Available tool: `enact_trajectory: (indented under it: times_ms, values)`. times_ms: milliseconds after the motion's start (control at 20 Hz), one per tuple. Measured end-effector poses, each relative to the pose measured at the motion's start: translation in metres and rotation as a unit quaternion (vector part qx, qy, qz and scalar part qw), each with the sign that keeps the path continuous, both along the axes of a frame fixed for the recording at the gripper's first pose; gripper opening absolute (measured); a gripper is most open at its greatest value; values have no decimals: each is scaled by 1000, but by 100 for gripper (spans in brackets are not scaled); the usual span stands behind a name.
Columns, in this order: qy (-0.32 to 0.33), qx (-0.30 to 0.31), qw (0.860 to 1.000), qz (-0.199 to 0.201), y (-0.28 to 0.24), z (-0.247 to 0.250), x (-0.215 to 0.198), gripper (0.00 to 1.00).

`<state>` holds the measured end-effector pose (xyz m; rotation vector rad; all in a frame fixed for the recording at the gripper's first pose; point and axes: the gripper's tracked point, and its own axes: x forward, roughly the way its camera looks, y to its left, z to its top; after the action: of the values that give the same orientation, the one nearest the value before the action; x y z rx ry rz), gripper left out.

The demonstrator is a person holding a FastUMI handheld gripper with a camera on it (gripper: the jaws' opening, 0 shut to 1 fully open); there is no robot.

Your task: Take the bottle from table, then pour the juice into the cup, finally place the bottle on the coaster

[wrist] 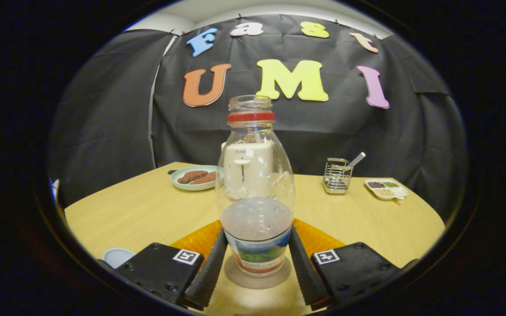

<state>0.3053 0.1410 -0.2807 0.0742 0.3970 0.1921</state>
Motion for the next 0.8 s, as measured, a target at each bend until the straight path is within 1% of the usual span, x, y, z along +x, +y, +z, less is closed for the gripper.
enact_trajectory:
  times_ms: [200, 400, 800]
  values:
    - [5, 14, 1000, -4, -1, 0, 2, 81]
    - [11, 1, 1000, -1, -1, -6, 1, 83]
    - [13, 2, 1000, -12, -6, -2, -2, 100]
